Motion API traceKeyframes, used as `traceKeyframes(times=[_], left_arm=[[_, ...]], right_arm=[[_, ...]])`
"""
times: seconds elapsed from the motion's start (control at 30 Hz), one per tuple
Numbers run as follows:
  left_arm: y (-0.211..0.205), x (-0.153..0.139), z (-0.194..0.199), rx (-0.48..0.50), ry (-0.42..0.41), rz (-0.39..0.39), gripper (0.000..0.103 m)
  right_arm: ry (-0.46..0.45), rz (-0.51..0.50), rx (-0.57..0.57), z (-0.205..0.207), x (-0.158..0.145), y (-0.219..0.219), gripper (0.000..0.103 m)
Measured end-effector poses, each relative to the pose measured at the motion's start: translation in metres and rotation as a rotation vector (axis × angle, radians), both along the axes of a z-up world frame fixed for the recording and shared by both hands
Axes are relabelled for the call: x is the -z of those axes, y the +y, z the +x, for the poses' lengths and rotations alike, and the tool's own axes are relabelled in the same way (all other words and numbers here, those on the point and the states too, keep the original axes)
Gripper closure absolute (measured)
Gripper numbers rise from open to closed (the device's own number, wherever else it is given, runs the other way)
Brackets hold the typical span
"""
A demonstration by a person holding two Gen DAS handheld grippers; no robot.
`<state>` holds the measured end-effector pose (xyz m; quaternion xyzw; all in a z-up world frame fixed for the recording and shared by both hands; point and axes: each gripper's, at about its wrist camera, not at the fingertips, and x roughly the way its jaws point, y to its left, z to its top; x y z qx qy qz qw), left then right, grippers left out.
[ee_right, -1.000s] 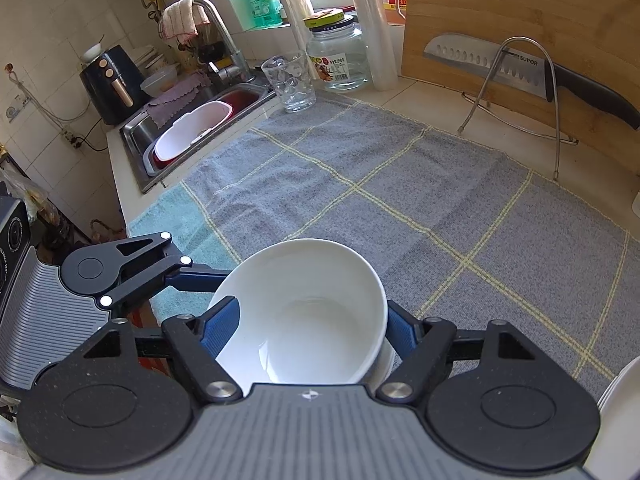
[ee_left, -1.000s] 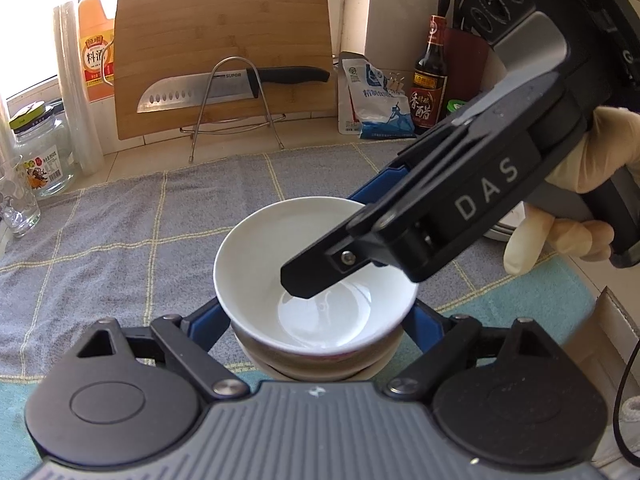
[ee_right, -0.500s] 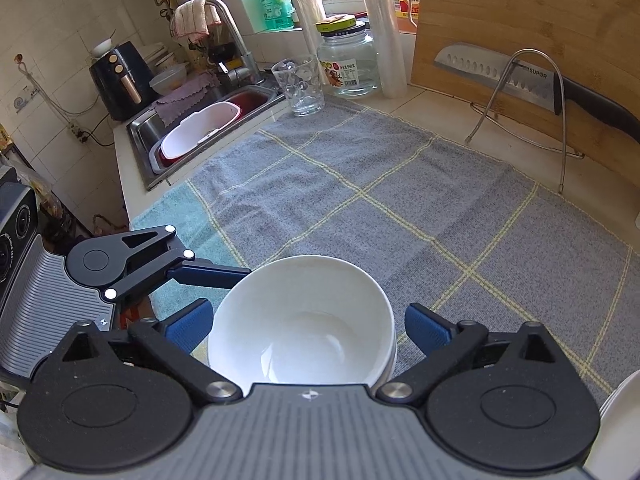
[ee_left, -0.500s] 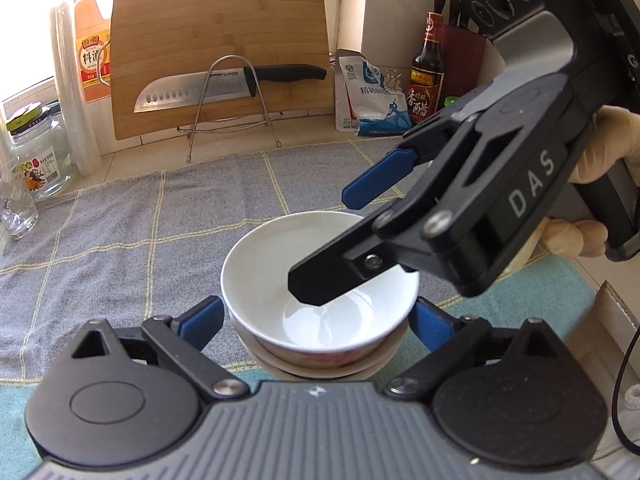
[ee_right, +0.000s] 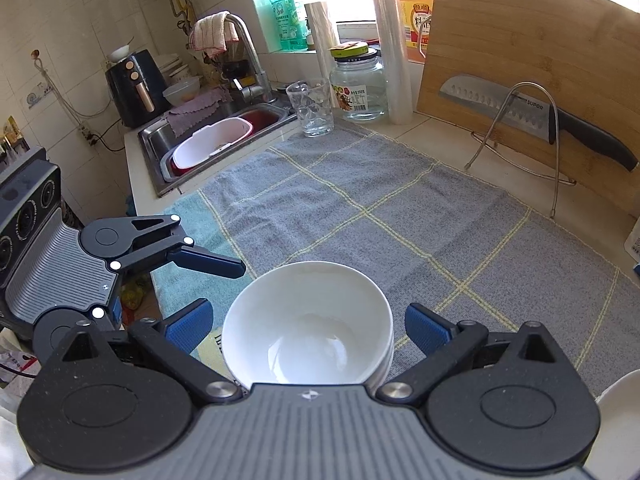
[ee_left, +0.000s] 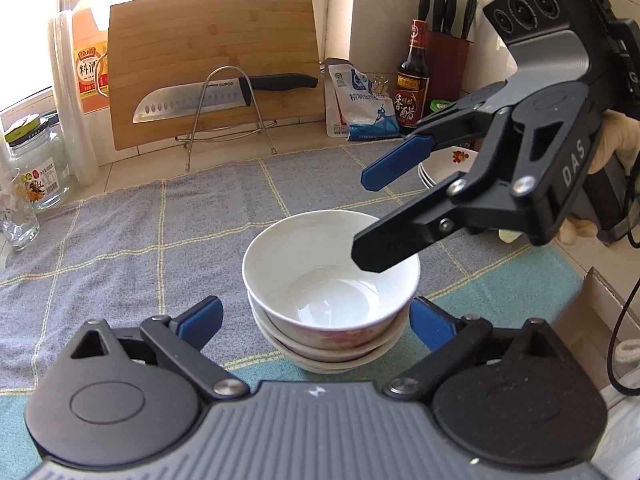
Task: Organize plates and bowls
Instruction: 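Withdraw the right tool from the bowl stack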
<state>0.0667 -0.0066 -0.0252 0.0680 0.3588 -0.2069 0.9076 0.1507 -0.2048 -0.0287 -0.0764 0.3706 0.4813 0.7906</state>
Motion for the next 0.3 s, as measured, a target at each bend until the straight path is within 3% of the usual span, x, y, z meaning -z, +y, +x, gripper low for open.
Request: traceKeyframes(times=[0.2, 0.3], left_arm=[[0.0020, -0.0020, -0.0007, 0.009, 0.006, 0.004, 0.004], [0.0015, -0.0006, -0.0003, 0.023, 0.015, 0.023, 0.004]], right_arm=[[-0.031, 0.015, 0.027, -0.0036, 0.0004, -0.0078, 0.000], [-0.045, -0.027, 0.009, -0.0090, 0.0022, -0.0080, 0.000]])
